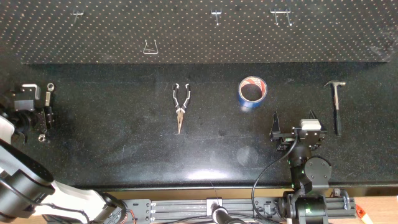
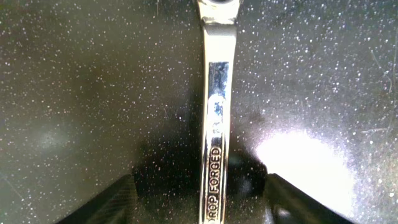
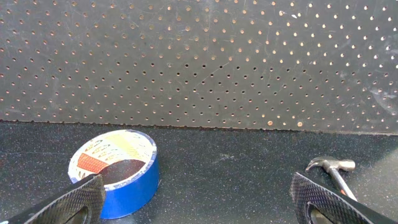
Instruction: Place Tools Onto Pegboard
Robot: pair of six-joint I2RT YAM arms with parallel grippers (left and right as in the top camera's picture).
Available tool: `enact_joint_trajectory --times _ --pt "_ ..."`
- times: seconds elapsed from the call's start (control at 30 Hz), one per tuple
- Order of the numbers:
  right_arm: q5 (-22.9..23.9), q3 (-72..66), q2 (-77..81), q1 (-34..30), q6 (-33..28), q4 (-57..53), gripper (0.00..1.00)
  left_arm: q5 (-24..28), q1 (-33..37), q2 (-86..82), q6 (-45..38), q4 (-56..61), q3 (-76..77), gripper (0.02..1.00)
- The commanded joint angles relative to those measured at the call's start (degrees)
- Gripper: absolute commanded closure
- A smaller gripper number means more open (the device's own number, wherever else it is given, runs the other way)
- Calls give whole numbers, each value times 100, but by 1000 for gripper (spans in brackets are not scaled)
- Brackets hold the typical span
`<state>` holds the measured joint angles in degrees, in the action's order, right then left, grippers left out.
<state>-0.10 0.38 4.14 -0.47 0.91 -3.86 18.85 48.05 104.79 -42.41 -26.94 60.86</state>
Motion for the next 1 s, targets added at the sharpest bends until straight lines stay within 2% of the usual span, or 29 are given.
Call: enact_joint_trajectory --times 0.03,0.23,0.43,1.0 --pt "-33 -15 -17 -9 -81 -37 38 -175 20 144 -31 -74 33 518" --pt "-33 -15 -17 -9 -81 -39 38 -173 20 144 -28 -74 33 691" --pt "-33 -15 -17 -9 -81 -39 38 -173 20 144 -26 -74 33 790" --pt "-35 -15 -17 -9 -81 -39 38 -170 20 144 221 -70 33 833"
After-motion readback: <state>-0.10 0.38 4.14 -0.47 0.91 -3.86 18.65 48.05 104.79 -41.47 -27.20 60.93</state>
